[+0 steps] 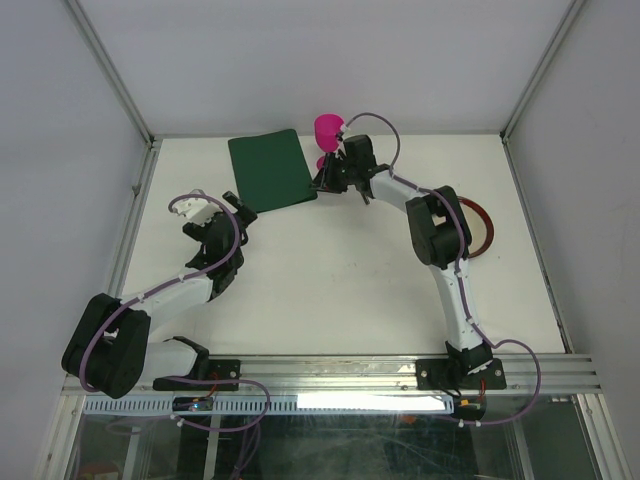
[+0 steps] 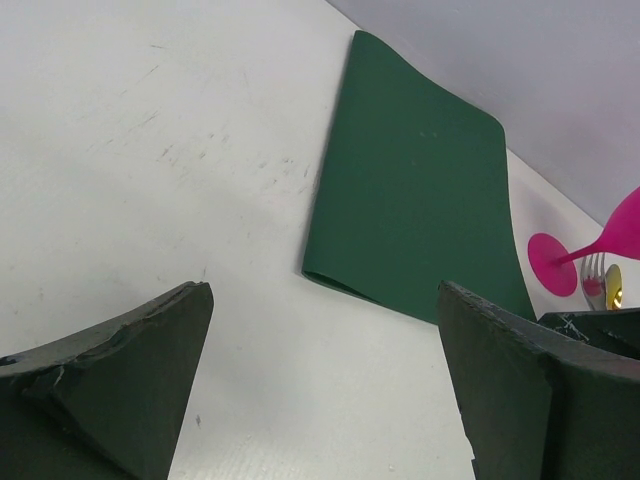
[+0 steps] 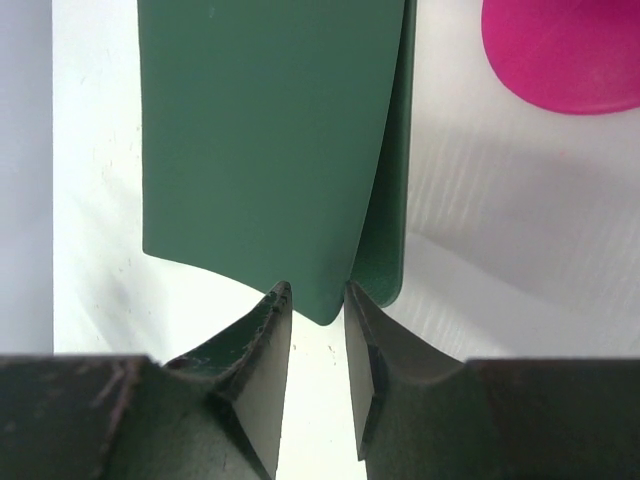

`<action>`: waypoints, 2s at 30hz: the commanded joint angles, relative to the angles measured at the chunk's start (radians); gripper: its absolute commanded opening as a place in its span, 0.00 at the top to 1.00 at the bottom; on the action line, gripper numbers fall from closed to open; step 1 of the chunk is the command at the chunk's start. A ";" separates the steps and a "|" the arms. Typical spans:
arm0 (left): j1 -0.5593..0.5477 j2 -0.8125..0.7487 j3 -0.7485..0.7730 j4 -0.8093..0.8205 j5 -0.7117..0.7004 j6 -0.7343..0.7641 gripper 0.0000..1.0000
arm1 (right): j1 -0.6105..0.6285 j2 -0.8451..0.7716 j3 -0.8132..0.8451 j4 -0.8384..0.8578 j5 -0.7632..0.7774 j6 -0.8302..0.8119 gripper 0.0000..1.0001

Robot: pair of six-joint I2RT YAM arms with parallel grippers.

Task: Set the dinner table for one person
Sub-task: Move the napkin to the center of the board.

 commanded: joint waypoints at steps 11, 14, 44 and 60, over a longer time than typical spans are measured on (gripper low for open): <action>0.009 -0.011 -0.013 0.042 -0.005 -0.017 0.01 | 0.022 0.001 0.054 0.075 -0.034 0.027 0.70; 0.009 -0.010 -0.016 0.042 -0.003 -0.024 0.01 | 0.025 -0.012 0.035 0.078 -0.030 0.026 0.72; 0.009 -0.102 -0.055 0.014 0.004 -0.033 0.01 | 0.105 -0.117 -0.082 0.089 0.039 0.012 0.96; 0.009 -0.211 -0.126 0.020 -0.014 -0.058 0.01 | 0.254 -0.064 0.161 -0.140 0.198 -0.135 0.89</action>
